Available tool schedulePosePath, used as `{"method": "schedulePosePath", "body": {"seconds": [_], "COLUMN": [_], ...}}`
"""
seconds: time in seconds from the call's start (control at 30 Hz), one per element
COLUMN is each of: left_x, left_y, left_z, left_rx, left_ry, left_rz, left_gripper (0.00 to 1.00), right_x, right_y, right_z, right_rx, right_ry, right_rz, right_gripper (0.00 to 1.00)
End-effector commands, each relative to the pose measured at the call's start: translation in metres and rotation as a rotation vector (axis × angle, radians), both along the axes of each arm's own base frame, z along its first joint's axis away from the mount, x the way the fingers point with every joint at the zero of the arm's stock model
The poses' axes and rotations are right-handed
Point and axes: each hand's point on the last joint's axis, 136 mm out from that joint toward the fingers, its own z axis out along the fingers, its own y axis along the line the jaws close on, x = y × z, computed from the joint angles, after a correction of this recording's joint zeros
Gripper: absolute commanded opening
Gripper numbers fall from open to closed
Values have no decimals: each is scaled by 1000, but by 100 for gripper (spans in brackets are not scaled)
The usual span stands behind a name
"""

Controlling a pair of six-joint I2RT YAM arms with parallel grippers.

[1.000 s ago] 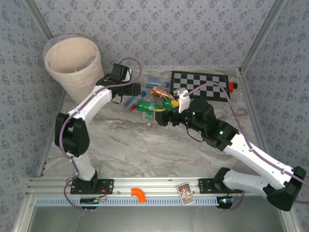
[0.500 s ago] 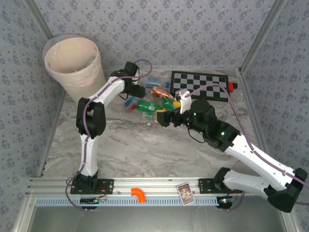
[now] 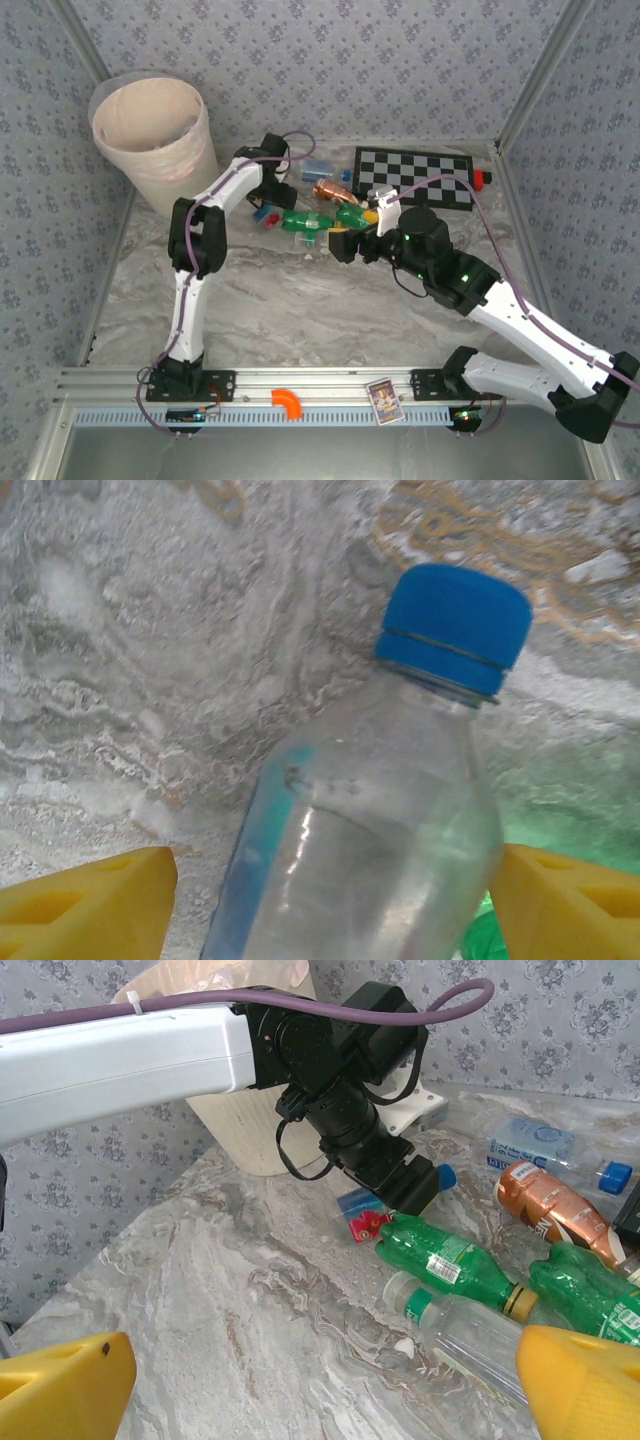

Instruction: Put the plastic bottles in the bin

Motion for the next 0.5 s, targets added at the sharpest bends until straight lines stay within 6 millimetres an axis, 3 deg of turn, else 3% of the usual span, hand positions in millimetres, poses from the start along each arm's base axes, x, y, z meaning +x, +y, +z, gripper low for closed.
{"method": "schedulePosePath", "body": {"seconds": [0.0,0.23,0.47], "left_x": [-6,-13,-15], "left_y": [9,2,6], "left_z": [-3,-14,-28], "left_rx": [-13,-46,-16], "left_ry": [52,100,130], "left_rz": [23,-4,3], "left_gripper": [81,73,79], "right_x": [1,2,1], "right_y": [-1,-1,-2], "right_z": [0,-2,-3], "right_rx": [20,19,20], "right_ry": [5,13,14], "right_rz": [-11,-14,-13], "right_gripper": [99,99,100]}}
